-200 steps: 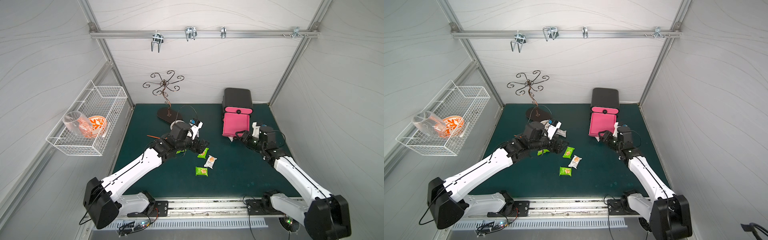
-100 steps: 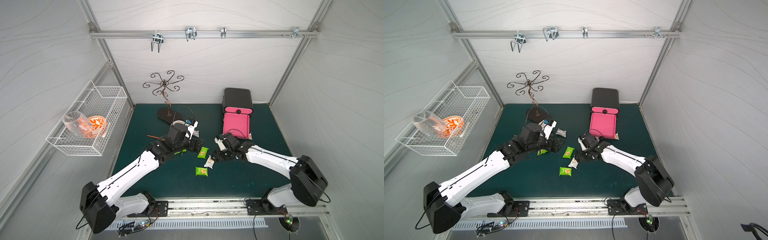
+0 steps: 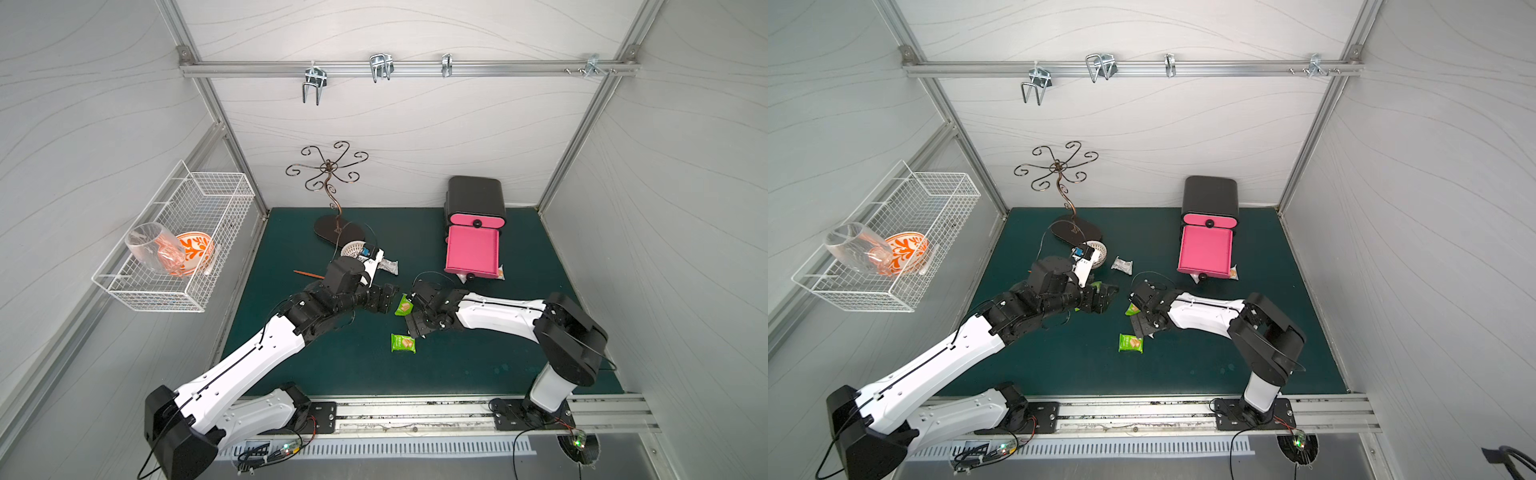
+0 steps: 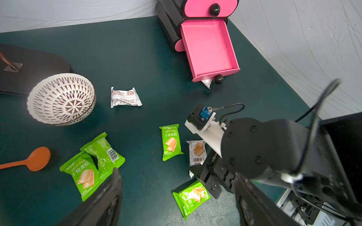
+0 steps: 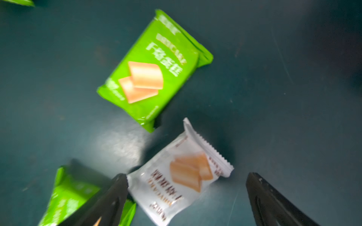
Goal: Place the cookies into the drawer by color
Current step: Pick up the cookie at the center of the board.
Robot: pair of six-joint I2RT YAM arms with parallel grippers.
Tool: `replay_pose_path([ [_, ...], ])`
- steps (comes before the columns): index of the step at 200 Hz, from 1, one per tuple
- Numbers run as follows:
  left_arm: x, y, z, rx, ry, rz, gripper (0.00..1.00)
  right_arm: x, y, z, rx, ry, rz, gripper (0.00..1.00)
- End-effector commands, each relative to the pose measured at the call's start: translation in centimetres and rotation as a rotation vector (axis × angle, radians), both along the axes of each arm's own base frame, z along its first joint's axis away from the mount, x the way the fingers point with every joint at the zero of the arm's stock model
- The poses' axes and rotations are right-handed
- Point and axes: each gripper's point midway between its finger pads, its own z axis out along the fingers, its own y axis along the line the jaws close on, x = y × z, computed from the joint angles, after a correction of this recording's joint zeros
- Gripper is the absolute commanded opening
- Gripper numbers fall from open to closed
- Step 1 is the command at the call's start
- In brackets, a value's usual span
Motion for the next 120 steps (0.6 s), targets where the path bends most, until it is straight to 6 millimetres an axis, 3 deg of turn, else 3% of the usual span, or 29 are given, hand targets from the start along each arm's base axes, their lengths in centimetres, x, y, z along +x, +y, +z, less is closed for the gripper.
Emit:
replay_pose_path([
  [1, -0.2, 0.4, 0.5, -0.002, -0.018, 0.004, 0.90, 0.2, -0.3, -0.8, -0.042, 0.018, -0.033, 0.99],
  [16, -0.4, 0.3, 0.5, -0.005, -0.015, -0.007, 0.90, 0.0, 0.0, -1.4, -0.047, 0.042, -0.033, 0.99],
  [44, -0.5, 0.1, 0.5, -0.007, -0.015, -0.022, 0.90, -0.4, -1.5, -1.8, -0.111, 0.060, -0.067, 0.97],
  [90, -0.6, -0.2, 0.5, -0.012, -0.012, -0.040, 0.90, -0.9, -3.1, -2.5, -0.059, 0.132, -0.118, 0.68],
  [120, -0.6, -0.3, 0.5, -0.019, -0.011, -0.042, 0.90, -1.1, -4.2, -2.8, -0.119, 0.153, -0.135, 0.64],
])
